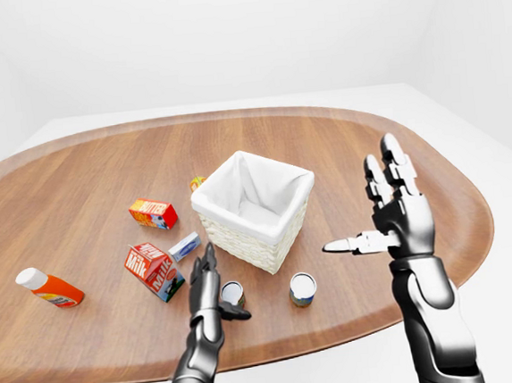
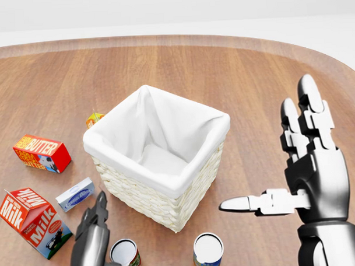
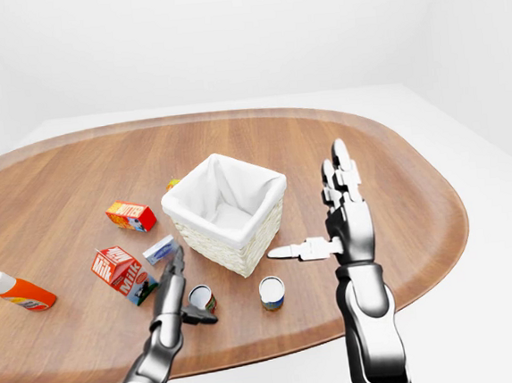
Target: Pick up the tomato sauce, and put it in the basket.
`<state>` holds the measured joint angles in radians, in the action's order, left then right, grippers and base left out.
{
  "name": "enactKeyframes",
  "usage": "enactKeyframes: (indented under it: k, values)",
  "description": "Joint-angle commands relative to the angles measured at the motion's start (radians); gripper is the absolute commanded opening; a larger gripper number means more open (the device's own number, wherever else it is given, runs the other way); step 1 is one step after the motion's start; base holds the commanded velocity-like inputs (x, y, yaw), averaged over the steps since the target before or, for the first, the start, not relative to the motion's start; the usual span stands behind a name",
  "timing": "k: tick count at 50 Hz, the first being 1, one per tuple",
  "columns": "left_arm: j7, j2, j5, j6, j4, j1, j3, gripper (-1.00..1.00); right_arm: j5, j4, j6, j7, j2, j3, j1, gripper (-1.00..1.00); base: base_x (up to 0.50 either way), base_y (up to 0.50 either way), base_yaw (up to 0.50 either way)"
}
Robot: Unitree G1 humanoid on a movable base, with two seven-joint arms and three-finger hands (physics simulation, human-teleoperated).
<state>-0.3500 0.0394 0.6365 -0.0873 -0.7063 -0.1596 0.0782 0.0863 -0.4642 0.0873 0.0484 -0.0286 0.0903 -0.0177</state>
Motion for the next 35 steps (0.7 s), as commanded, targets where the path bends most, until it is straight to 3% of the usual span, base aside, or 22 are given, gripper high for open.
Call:
enactKeyframes:
  k: [1,35]
  values:
    - [-0.003,-0.004,0.006,0.0,0.0,0.007,0.005,1.0,0.001,-0.01,0.0,0.0,0.0,0.001,-0.003,1.0,0.0,0.0,0.0]
    - [-0.042,0.0,0.016,0.0,-0.104,-0.036,0.004,1.0,-0.001,0.005,0.0,0.001,0.001,-0.002,-0.003,1.0,0.0,0.0,0.0]
